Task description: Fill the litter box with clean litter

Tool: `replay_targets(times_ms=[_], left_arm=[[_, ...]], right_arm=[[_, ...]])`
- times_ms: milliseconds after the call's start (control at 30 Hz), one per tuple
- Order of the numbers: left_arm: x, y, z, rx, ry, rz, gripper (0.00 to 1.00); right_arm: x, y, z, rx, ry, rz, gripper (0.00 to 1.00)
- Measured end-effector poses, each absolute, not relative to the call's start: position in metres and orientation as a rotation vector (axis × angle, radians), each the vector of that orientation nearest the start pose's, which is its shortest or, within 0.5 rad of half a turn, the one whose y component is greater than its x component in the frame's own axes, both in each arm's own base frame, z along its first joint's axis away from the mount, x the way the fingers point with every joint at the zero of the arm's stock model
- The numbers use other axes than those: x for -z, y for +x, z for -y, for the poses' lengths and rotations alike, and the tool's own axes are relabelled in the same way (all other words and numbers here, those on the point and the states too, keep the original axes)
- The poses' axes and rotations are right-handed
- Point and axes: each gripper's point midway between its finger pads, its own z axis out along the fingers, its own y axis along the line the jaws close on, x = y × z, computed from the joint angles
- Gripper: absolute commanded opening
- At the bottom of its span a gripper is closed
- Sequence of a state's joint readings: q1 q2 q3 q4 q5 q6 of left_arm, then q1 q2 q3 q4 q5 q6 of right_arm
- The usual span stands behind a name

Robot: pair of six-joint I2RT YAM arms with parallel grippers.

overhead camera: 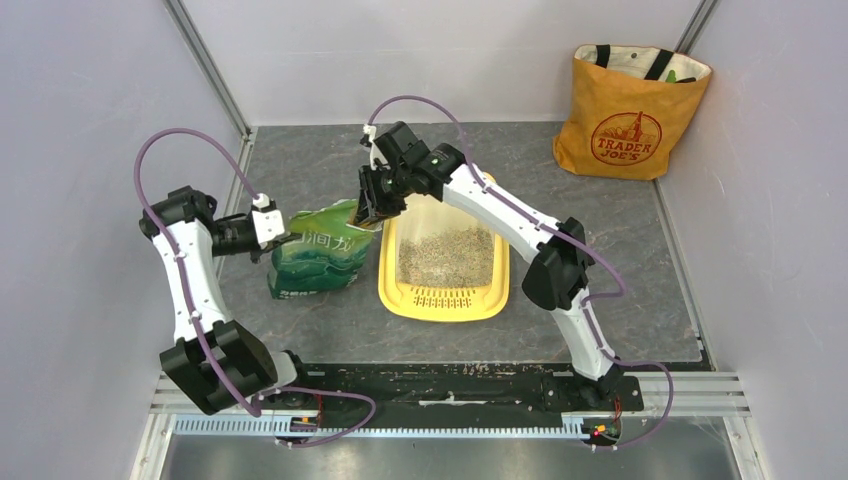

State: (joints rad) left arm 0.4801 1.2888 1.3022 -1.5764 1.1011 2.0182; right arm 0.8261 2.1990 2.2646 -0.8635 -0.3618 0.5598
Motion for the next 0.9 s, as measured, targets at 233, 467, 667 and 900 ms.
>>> replay_targets(times_ms=[233,467,667,900], left_arm=[[-0.243,0.250,0.030,0.400,1.456,-1.471,0.02],[-0.240,0.252,0.033,0.391,1.489,-1.457,0.02],[-0.235,0.251,0.042,0.367,1.510,-1.440,0.02],[-0.232,0.256,0.045,0.364,1.478,-1.462,0.02]], right_arm=[[-0.203,0.309,-0.476,-1.074,-0.540,-2.527,0.00],[-0.187,0.311,-0.500,-1.183,-0.543,-2.526,0.00],[-0.180,0.309,-0.512,-1.279,-0.552,-2.516,0.00],[-0.168,0.308,-0.522,-1.467,-0.547,-2.464,0.00]])
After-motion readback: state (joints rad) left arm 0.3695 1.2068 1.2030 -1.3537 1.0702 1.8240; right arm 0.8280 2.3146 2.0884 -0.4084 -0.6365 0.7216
